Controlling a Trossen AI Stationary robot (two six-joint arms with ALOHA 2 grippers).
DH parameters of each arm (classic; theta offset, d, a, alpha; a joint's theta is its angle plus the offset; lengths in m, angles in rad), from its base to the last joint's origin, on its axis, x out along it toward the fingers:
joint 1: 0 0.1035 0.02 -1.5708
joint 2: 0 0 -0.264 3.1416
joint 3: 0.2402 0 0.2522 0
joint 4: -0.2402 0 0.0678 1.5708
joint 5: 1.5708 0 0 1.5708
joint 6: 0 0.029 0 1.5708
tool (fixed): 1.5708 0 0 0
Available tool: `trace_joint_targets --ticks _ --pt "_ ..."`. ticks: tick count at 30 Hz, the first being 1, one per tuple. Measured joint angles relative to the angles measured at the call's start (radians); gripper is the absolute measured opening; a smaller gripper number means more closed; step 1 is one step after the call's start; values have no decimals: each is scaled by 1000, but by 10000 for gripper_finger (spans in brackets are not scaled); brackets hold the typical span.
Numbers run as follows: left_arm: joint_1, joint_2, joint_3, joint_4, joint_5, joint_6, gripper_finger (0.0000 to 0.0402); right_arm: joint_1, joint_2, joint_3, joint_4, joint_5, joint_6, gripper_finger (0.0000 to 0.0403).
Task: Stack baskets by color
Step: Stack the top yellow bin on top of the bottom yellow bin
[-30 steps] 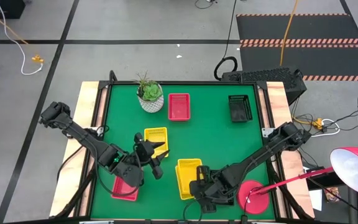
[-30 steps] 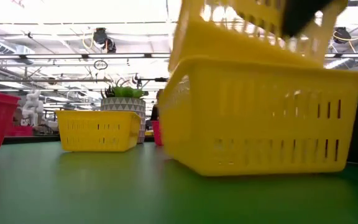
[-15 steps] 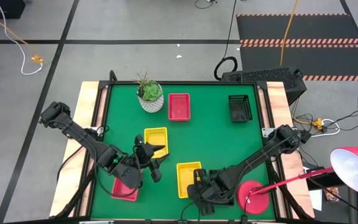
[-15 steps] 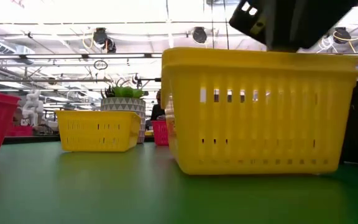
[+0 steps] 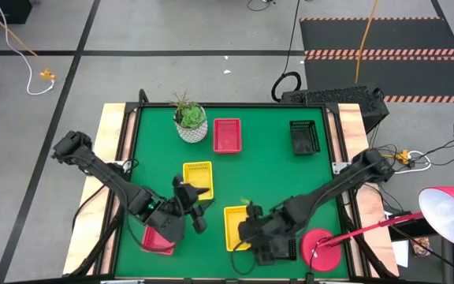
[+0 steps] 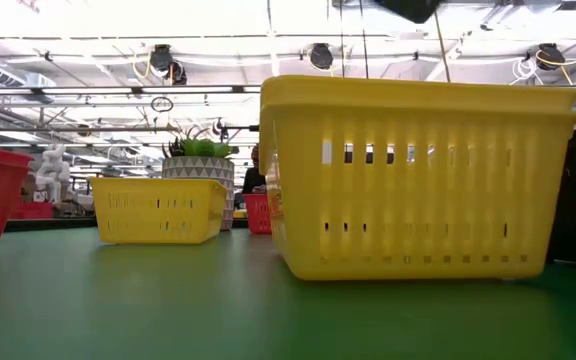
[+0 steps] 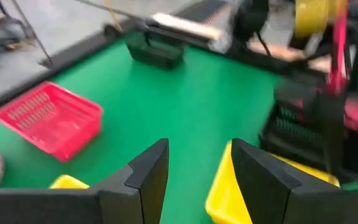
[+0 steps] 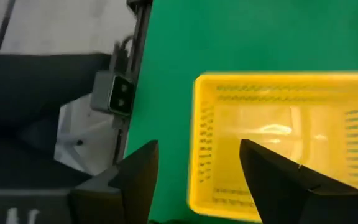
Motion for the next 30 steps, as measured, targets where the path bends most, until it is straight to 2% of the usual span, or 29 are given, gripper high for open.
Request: trace_joint_targets --ticks 2,5,7,12,14,17,19,23,26,30 --pt "15 24 0 9 60 5 177 2 -45 -1 -46 15 -17 218" --pt "49 67 0 -13 131 -18 177 20 -112 -39 -66 96 -44 211" --pt "86 88 0 -69 184 -68 177 31 -162 -76 -58 186 -71 206" --pt "208 93 0 -313 490 -204 177 48 -319 -204 16 498 -90 196" --pt "241 93 0 -383 579 -203 177 54 -388 -281 83 592 -107 193" --pt "266 93 20 -455 639 -121 177 75 -503 -444 235 700 -111 190" --pt "276 92 34 -452 684 -42 177 93 -577 -577 367 736 -115 188" --pt "280 92 42 -453 720 86 177 100 -724 -798 609 731 -164 186" --pt "275 92 43 -453 730 149 177 99 -855 -877 705 735 -159 186" --pt "277 122 44 -452 733 185 177 103 -981 -941 718 735 -158 186"
